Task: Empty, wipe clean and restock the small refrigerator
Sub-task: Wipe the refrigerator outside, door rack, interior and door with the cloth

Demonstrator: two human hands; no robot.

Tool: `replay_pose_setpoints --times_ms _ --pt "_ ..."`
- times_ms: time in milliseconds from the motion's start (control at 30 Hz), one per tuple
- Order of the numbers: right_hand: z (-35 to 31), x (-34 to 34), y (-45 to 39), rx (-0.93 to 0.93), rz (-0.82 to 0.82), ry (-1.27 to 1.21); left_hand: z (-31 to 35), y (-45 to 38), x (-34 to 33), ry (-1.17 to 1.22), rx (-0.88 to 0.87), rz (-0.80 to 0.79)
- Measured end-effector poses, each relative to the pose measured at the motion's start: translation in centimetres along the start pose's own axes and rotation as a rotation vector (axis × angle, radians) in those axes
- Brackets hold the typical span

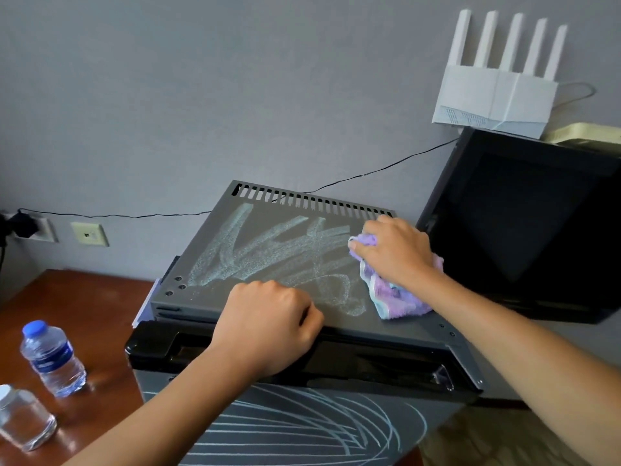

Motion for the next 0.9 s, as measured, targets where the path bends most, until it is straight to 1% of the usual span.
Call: replay_pose_setpoints --times_ms 100,167,233,300,367,433,500,600,700,800,900 --pt "-1.6 1.4 6.3 0.094 -0.016 0.032 0.1 0.1 0.1 -0.005 -0.005 0.003" --pt "-2.4 2.1 9.5 0.178 0.021 0.028 0.1 0.1 0.2 -0.006 -0.009 -0.009" --pt "-2.5 2.4 10.8 0.225 0.047 -0.002 0.1 0.1 0.3 -0.002 -0.013 -0.017" --pt "-2.2 2.3 10.4 0.241 0.057 -0.019 0.1 0.0 0.2 -0.001 -0.011 -0.027" --pt "-1.8 1.8 8.6 0.233 0.063 -0.019 0.1 -0.1 0.1 -0.004 -0.003 -0.037" --pt "-1.3 1.0 5.3 0.17 0.031 0.0 0.1 -0.2 0.0 -0.002 0.003 -0.041" --pt "-0.3 -0.2 0.8 0.07 -0.002 -0.001 0.1 -0.1 -0.1 0.007 0.006 -0.044" --pt "1.5 -2.2 -6.9 -0.047 -0.002 -0.027 0.0 -0.1 -0.1 0.009 0.015 -0.039" --pt "2.6 -3.6 -12.0 -0.091 -0.015 -0.078 -0.1 -0.2 -0.2 0.0 0.025 -0.034" --pt "3.1 -4.1 -13.3 -0.091 0.003 -0.07 -0.2 -0.2 -0.2 0.008 0.014 -0.017" --pt "2.9 -3.9 -11.7 -0.052 0.011 -0.066 -0.2 -0.2 -0.2 -0.001 0.007 -0.007"
Point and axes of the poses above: each hand's wrist, its own y-axis away from the middle knuckle, its own x-axis out of the back of the hand, z = x × y, the point moved 1 cm from there along -y, towards the middle knuckle, and after that the axes turned 15 degrees about -y, right-handed, at the moved point
